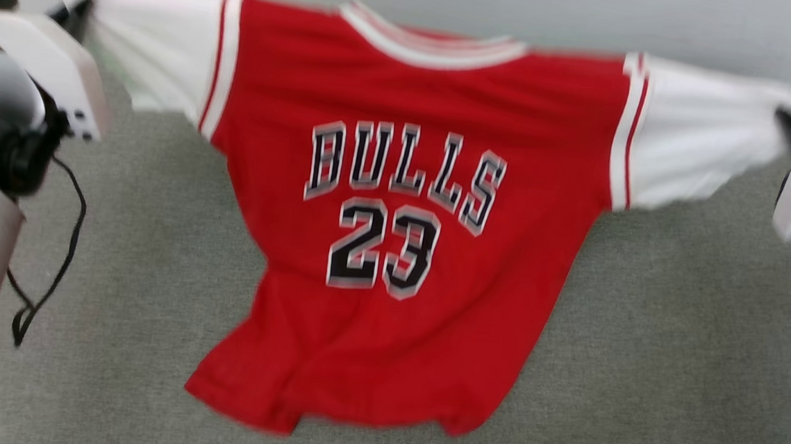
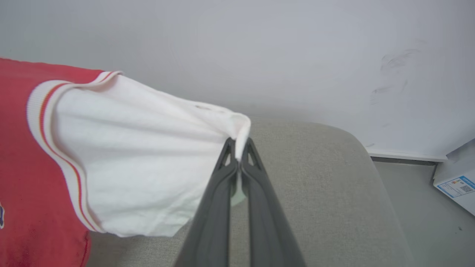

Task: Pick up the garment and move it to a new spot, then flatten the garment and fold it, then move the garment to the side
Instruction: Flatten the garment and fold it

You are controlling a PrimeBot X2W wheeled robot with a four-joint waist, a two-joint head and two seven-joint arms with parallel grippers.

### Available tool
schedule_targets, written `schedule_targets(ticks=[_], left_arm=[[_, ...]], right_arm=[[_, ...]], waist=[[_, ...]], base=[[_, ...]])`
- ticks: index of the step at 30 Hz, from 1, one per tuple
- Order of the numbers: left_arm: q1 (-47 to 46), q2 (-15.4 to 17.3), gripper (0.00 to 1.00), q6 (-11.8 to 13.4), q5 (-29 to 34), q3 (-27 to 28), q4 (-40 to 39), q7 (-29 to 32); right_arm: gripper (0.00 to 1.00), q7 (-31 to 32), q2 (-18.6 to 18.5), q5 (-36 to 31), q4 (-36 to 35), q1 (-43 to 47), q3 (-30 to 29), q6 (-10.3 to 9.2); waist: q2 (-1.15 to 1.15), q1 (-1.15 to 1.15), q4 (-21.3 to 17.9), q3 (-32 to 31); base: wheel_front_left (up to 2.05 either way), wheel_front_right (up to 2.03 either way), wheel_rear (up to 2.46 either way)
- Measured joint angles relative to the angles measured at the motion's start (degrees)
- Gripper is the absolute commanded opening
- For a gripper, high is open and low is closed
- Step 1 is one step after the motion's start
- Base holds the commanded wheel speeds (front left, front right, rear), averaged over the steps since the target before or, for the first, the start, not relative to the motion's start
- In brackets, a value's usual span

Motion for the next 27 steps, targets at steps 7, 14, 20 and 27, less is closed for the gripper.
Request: schedule_targets(ticks=[7,14,20,27], left_arm=[[-11.5,-0.7,0.0,0.9,0.6,3.3,3.8,-7.3],[-24.0,2.0,0.0,1.2,1.7,6.4,3.7,-13.9],[-31.3,4.1,0.0,1.5,3.0,7.3,2.0,-15.8],[-35.3,4.2,0.0,1.1,2.9,7.5,1.0,-16.3]], right_arm=[[0.0,-7.1,-1.5,-3.1,5.7,-17.9,1.5,0.0],[0.0,-14.3,-1.6,-8.4,7.8,-35.1,2.6,0.01],[0.0,-19.0,-1.3,-10.7,8.9,-44.8,3.4,0.0],[0.0,-20.1,-0.8,-10.6,9.2,-50.5,5.3,0.0]], waist=[[0.0,0.0,-0.2,4.3],[0.0,0.0,-0.6,11.3],[0.0,0.01,-1.0,17.8],[0.0,0.01,-1.3,25.6]], base=[[0.0,0.0,0.0],[0.0,0.0,0.0],[0.0,0.0,0.0],[0.0,0.0,0.0]])
